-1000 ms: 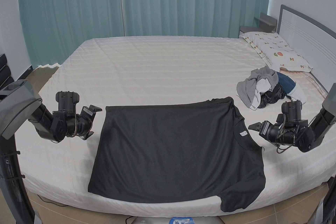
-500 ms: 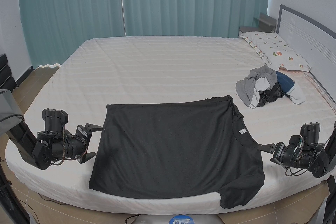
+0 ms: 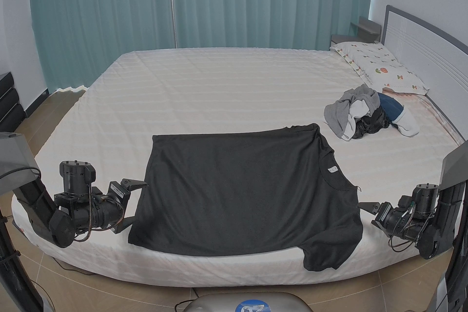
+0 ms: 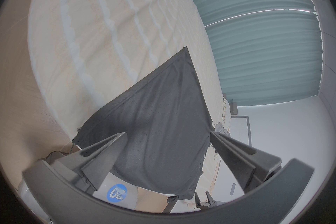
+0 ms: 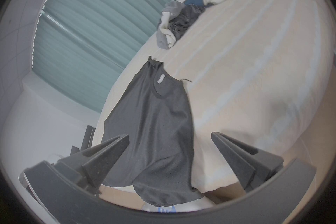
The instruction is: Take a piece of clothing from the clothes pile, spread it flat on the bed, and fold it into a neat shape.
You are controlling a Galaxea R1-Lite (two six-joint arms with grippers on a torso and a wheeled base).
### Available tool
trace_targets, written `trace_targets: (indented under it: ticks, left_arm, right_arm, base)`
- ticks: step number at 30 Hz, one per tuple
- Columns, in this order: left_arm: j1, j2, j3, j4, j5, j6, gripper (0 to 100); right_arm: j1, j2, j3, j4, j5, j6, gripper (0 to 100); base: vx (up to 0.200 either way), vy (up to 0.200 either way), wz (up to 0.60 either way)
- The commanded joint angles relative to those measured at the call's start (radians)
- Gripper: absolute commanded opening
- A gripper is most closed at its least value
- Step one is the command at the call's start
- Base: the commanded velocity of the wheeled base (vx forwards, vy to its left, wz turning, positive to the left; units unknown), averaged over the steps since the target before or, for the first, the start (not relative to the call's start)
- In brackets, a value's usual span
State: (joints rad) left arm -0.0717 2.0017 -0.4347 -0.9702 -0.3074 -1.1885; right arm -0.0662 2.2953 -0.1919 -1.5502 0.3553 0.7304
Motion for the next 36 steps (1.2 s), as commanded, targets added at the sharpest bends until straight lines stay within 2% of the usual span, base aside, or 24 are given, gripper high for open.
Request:
trace_targets:
  ticks: [1,8,9,36]
  left_arm:
    - [-0.003,0.026,0.011,-0.010,0.001,0.001,100]
    - [-0.005,0.028,0.010,-0.012,0.001,0.000,100]
    - [-0.005,0.028,0.010,-0.012,0.001,0.000,100]
    - [-0.005,0.038,0.010,-0.008,0.004,0.001,100]
  right_arm:
    - [0.043,0.093,-0.061,-0.013,-0.012,0.041,100]
    - [0.059,0.116,-0.103,-0.014,-0.042,0.047,100]
    - [0.059,0.116,-0.103,-0.013,-0.041,0.047,0]
    - [0.008,0.085,0.009,-0.014,-0.042,0.052,0]
  base:
    - [0.000,0.000,0.00]
    - [0.000,0.000,0.00]
    - [0.000,0.000,0.00]
    - [0.000,0.000,0.00]
